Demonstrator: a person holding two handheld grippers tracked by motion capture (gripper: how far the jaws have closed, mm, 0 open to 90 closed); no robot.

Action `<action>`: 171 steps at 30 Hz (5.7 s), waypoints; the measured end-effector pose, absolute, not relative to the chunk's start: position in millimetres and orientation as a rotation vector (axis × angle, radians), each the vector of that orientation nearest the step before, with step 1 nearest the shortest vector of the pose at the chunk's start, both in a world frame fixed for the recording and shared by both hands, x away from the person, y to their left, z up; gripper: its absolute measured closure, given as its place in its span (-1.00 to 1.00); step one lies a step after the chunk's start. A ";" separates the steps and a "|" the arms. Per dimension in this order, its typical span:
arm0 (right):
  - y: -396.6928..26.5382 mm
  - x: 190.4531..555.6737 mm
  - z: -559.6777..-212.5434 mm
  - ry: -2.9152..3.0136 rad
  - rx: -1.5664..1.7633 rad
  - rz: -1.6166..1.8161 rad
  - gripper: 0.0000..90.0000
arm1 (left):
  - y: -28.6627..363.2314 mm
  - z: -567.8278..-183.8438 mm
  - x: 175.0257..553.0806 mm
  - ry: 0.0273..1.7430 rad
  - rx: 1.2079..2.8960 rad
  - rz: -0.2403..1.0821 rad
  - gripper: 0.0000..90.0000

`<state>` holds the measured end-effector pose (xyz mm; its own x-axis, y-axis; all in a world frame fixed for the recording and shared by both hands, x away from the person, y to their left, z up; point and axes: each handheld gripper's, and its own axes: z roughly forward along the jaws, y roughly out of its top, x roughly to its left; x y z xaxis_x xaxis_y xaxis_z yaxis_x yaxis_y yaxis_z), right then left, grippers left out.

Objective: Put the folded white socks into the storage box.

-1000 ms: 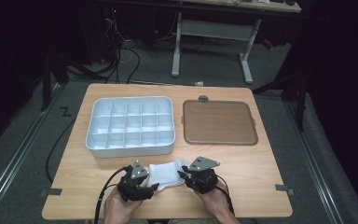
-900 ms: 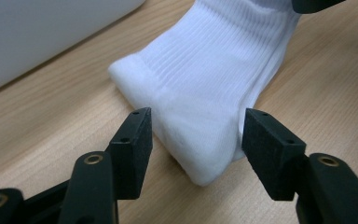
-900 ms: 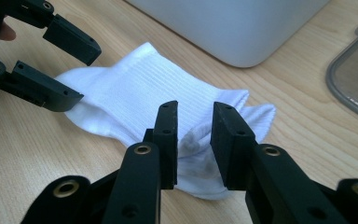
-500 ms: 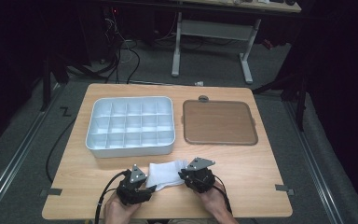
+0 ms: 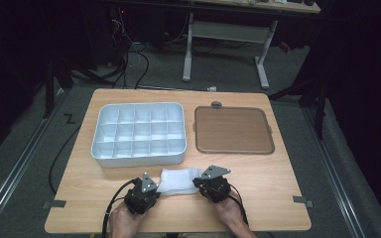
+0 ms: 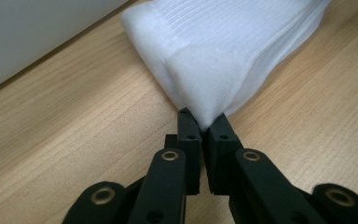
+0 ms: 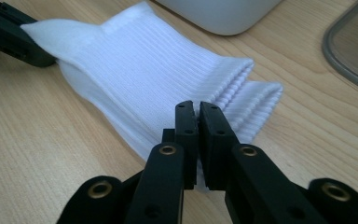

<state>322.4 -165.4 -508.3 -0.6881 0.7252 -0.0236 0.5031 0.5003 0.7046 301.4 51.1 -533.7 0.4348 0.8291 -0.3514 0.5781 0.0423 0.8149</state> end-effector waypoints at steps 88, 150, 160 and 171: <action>-128.8 327.2 -525.8 2.457 0.947 1.052 0.83 | 51.6 -530.1 383.6 1.408 1.416 -0.044 0.77; -98.5 341.4 -520.9 2.544 0.881 1.000 1.00 | 64.3 -483.9 369.6 1.336 1.308 -0.147 0.88; -90.2 342.7 -520.5 2.568 0.864 1.009 1.00 | 53.0 -483.0 369.9 1.315 1.331 -0.143 0.88; -102.1 338.2 -507.4 2.506 0.873 1.035 0.82 | 55.1 -482.2 370.8 1.325 1.338 -0.122 0.88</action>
